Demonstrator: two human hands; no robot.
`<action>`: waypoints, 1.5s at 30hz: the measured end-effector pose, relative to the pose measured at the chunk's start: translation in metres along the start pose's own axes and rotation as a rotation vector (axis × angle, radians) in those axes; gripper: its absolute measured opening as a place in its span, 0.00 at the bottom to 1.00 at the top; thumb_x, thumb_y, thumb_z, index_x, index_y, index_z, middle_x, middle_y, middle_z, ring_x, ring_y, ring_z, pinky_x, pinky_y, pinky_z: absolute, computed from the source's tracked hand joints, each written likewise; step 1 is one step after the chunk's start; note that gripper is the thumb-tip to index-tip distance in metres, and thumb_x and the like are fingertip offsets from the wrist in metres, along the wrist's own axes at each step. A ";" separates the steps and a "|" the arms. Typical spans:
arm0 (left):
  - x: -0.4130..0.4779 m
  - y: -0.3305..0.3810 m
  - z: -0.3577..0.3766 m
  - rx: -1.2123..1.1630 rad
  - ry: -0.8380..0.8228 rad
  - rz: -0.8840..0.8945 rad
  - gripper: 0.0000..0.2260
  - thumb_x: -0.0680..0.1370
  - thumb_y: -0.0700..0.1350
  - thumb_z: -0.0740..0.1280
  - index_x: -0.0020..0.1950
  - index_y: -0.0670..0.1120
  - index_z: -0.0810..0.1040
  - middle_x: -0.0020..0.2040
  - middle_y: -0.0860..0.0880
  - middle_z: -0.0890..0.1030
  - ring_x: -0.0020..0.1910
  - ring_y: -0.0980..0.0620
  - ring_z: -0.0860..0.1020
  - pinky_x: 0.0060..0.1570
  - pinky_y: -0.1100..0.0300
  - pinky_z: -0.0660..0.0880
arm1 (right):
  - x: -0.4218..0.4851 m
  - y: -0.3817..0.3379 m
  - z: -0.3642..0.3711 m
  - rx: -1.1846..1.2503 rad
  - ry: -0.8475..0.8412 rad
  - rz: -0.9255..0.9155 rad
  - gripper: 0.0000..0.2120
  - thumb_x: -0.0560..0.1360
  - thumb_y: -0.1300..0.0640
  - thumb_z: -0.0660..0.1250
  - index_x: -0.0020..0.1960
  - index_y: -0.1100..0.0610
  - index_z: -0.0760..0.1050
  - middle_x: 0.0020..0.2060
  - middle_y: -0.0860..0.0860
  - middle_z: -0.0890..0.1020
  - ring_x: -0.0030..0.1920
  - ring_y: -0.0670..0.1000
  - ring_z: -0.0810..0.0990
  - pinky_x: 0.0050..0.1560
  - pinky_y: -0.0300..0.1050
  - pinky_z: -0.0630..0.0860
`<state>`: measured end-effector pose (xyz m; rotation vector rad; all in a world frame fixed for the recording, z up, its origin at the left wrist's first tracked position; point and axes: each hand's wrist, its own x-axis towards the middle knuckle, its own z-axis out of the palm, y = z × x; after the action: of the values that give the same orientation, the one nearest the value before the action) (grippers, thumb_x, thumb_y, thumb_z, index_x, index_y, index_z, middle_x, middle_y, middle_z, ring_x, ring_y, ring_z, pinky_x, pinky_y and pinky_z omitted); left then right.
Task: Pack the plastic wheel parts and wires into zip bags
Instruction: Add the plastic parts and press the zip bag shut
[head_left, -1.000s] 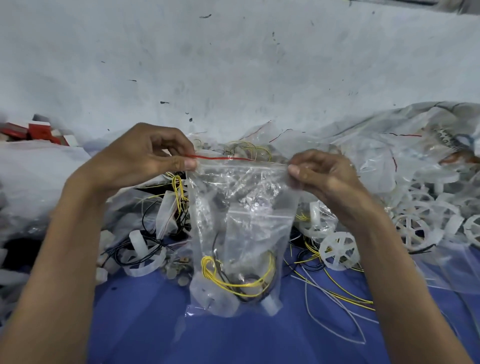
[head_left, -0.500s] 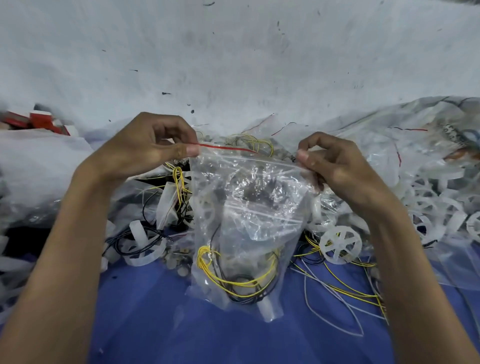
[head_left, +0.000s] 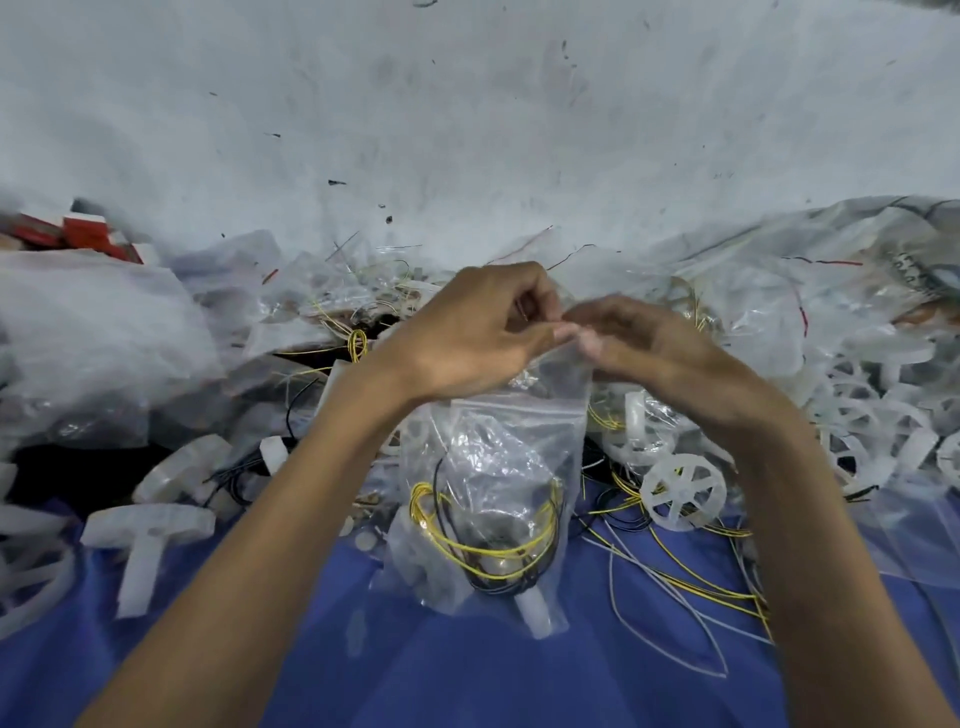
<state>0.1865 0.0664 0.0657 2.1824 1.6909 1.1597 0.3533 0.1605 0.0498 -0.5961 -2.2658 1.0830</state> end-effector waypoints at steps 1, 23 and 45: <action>0.000 -0.003 0.000 -0.034 0.007 -0.016 0.08 0.77 0.45 0.67 0.42 0.52 0.70 0.41 0.55 0.76 0.41 0.60 0.75 0.40 0.72 0.71 | 0.000 0.004 0.003 -0.013 -0.034 0.034 0.18 0.66 0.49 0.70 0.52 0.57 0.78 0.47 0.48 0.84 0.48 0.45 0.83 0.51 0.40 0.79; 0.009 0.003 0.014 -0.680 0.696 -0.078 0.11 0.69 0.36 0.75 0.38 0.45 0.74 0.34 0.51 0.82 0.34 0.56 0.80 0.39 0.64 0.77 | 0.005 0.004 0.018 0.144 0.049 -0.128 0.07 0.64 0.55 0.71 0.39 0.58 0.82 0.33 0.51 0.84 0.35 0.45 0.82 0.38 0.34 0.77; -0.028 -0.087 -0.068 -0.253 0.092 -0.080 0.02 0.66 0.49 0.72 0.38 0.56 0.83 0.38 0.53 0.84 0.39 0.58 0.81 0.44 0.68 0.76 | 0.005 0.009 -0.001 0.181 0.386 -0.224 0.06 0.65 0.58 0.74 0.38 0.47 0.81 0.34 0.45 0.83 0.36 0.45 0.81 0.36 0.38 0.79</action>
<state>0.0746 0.0503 0.0529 1.9211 1.5518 1.3868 0.3518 0.1694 0.0447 -0.4226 -1.8298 0.9559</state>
